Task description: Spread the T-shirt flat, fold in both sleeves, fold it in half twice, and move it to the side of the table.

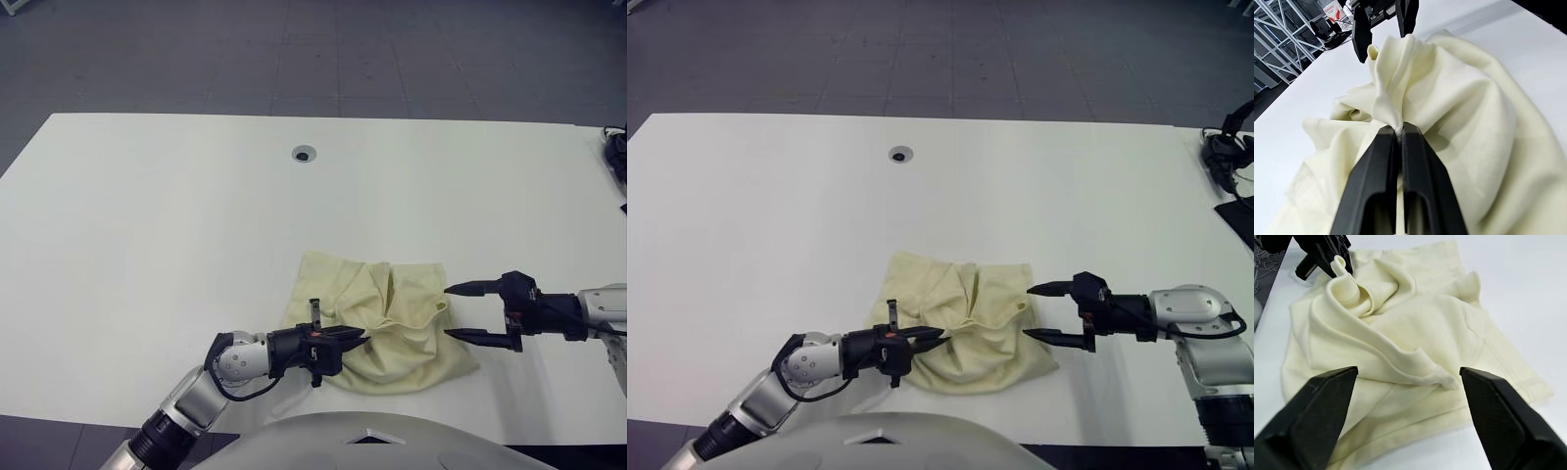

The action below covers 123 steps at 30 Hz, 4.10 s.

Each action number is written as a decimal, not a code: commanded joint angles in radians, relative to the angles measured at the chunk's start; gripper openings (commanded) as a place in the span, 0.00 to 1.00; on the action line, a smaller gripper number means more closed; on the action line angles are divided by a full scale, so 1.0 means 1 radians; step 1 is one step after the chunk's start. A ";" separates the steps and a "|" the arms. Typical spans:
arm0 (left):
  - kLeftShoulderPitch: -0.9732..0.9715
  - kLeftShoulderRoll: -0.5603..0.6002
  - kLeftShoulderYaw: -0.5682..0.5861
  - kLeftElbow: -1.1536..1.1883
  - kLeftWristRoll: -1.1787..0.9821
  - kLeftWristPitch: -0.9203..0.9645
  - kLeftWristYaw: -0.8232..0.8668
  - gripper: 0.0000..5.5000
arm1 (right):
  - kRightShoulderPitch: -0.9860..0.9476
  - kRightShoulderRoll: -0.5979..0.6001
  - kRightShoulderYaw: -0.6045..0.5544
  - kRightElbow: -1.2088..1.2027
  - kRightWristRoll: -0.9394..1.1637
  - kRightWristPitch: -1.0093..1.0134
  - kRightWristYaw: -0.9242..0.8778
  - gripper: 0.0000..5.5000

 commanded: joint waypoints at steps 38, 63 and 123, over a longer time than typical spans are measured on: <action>-0.066 0.103 0.247 -0.144 -0.180 0.061 -0.027 0.00 | 0.107 -0.082 -0.207 -0.180 0.072 -0.103 -0.012 0.00; 0.157 0.392 0.214 -0.241 0.025 0.155 -0.344 0.00 | 0.521 -0.112 -0.098 -0.584 -0.229 0.028 -0.051 0.00; 0.159 0.520 0.136 -0.159 0.200 0.104 -0.155 0.00 | 0.603 -0.090 -0.064 -0.502 -0.642 -0.261 -0.374 0.00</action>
